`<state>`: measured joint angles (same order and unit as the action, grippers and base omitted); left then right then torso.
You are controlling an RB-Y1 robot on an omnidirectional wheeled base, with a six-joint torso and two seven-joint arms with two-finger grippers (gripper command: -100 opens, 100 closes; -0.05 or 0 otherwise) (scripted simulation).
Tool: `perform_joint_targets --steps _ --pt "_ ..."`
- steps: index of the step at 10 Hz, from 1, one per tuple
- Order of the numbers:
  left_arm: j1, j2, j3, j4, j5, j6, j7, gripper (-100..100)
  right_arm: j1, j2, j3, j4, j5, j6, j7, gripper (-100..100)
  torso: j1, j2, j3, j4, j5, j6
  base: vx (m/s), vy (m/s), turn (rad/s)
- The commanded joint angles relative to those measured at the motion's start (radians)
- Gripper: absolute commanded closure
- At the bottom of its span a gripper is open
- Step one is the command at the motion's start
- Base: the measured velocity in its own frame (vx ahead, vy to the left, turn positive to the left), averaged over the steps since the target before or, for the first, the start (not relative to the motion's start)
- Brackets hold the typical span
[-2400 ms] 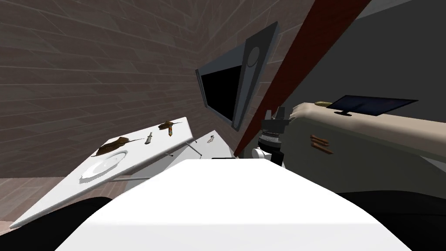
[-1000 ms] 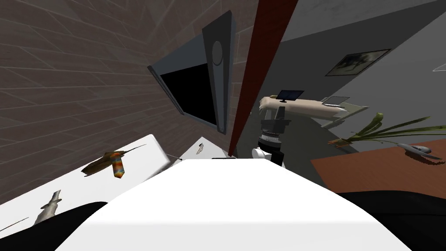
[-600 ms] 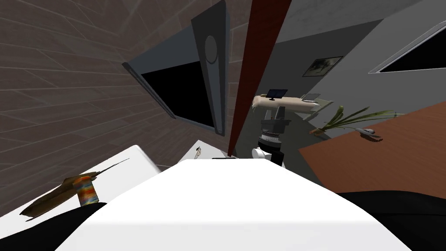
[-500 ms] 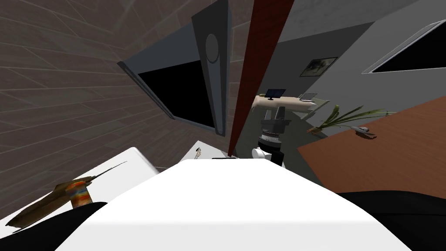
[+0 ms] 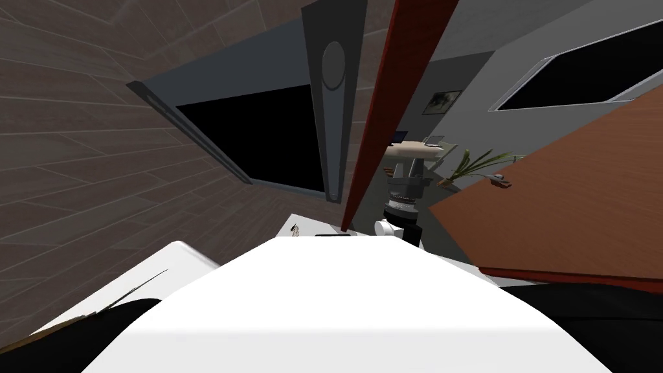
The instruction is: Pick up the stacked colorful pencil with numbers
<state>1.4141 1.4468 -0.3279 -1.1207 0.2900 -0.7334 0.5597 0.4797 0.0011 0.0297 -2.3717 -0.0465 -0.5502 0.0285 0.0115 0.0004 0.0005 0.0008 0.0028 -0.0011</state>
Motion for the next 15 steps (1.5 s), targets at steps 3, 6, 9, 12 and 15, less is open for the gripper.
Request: perform_joint_targets --steps 3,6,9,12,15 --pt "-0.028 0.016 0.007 0.068 0.028 0.000 0.064 -100 0.000 0.000 0.000 0.000 0.000 0.000 0.000 0 0.005 0.003 0.002 0.001 0.001 0.000 -0.058 0.241 -0.210" --pt "-0.029 0.018 0.009 0.070 0.031 0.001 0.068 0 0.000 0.000 0.000 0.000 0.000 0.000 0.000 0 -0.004 0.002 0.001 0.001 0.000 -0.002 -0.035 0.100 -0.049" --pt "-0.100 -0.047 -0.039 0.138 -0.006 -0.009 0.071 -100 0.000 0.000 0.000 0.000 0.000 0.000 0.000 0 -0.012 -0.003 -0.001 0.000 -0.003 -0.001 0.023 0.009 -0.073" --pt "-0.124 -0.069 -0.056 0.164 -0.019 -0.016 0.073 -100 0.000 0.000 0.000 0.000 0.000 0.000 0.000 0 -0.012 -0.003 -0.002 -0.001 -0.003 -0.001 0.020 0.003 -0.036" --pt "-0.126 -0.071 -0.057 0.166 -0.020 -0.016 0.073 100 0.000 0.000 0.000 0.000 0.000 0.000 0.000 0 -0.013 -0.003 -0.001 -0.001 -0.003 -0.001 0.001 0.000 -0.004"
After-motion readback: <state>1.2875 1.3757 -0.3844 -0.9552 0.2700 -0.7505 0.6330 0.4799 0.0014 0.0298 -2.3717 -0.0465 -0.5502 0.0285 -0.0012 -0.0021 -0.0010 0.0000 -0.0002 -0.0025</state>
